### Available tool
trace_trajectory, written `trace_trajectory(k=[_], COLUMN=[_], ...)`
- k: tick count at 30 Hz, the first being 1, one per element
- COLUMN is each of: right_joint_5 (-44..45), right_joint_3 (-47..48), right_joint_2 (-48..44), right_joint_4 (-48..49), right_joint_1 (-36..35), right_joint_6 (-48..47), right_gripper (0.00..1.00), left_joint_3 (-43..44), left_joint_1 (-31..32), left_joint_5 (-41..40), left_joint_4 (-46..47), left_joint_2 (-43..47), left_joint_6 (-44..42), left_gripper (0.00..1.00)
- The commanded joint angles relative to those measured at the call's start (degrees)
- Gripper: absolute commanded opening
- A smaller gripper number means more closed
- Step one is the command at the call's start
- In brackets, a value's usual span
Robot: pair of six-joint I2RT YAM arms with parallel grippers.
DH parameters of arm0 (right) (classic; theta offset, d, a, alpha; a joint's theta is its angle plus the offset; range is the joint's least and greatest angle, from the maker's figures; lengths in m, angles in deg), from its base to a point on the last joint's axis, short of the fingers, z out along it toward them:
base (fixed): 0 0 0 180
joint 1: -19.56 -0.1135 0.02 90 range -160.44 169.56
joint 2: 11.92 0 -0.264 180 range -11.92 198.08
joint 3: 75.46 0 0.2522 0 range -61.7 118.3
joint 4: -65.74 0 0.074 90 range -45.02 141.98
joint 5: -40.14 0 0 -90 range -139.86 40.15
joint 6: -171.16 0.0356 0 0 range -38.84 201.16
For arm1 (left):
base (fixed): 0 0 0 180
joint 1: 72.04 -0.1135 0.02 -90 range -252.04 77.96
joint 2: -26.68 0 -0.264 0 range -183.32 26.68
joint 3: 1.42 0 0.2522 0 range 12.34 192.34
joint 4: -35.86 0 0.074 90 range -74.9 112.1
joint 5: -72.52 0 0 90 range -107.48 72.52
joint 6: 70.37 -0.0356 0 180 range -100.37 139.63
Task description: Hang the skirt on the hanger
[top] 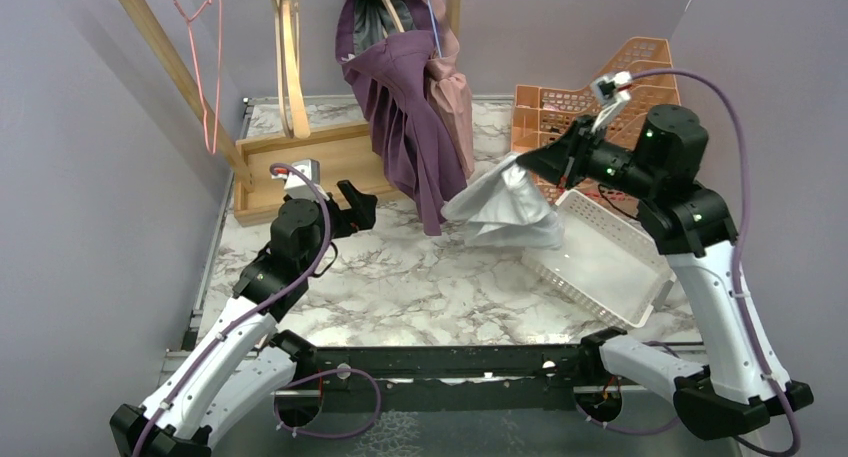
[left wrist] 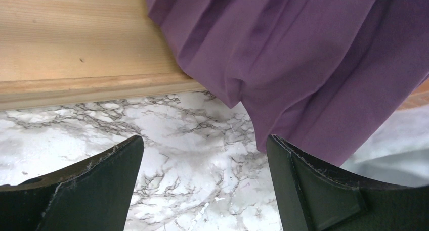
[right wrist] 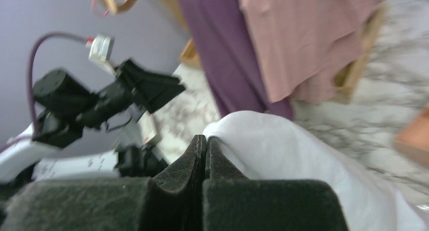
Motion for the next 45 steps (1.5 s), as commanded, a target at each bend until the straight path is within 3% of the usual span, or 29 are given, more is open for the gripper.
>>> trace_trajectory(k=[1,4,10,15,18,23,32,45], right_joint_5=[-21.5,-27.9,-23.8,-22.7,-23.0,-22.8,-16.9,-9.3], right_joint_3=[-8.7,-14.7,-13.6,-10.8,-8.3,-4.7,-5.6,-6.9], right_joint_2=[2.3,3.6,10.2,13.0,15.3,18.0,18.4,17.8], right_joint_4=[8.5,16.0,16.2,25.4,27.5,26.9,27.0,27.4], right_joint_1=[0.0,-0.7,-9.9,-14.4,-15.4,-16.7,-17.1,-17.1], right_joint_6=[3.1,6.2,4.6,8.5,9.1,6.8,5.9,6.3], right_gripper=[0.01,0.01,0.01,0.01,0.01,0.01,0.01,0.01], left_joint_3=[1.5,0.3,-3.3,-7.1,-8.2,-8.0,-13.0,-16.8], left_joint_1=[-0.1,0.0,-0.1,-0.1,-0.1,-0.1,-0.1,-0.1], left_joint_5=[-0.4,6.9,21.9,29.4,29.4,23.7,26.5,29.6], left_joint_4=[-5.1,-7.2,-7.8,-5.5,-7.5,-11.4,-11.5,-7.0], left_joint_2=[1.0,0.3,-2.0,-0.4,2.4,7.2,12.8,10.0], left_joint_6=[4.7,9.4,20.3,32.6,39.7,44.3,56.5,64.1], left_gripper=[0.92,0.92,0.92,0.88,0.85,0.84,0.79,0.82])
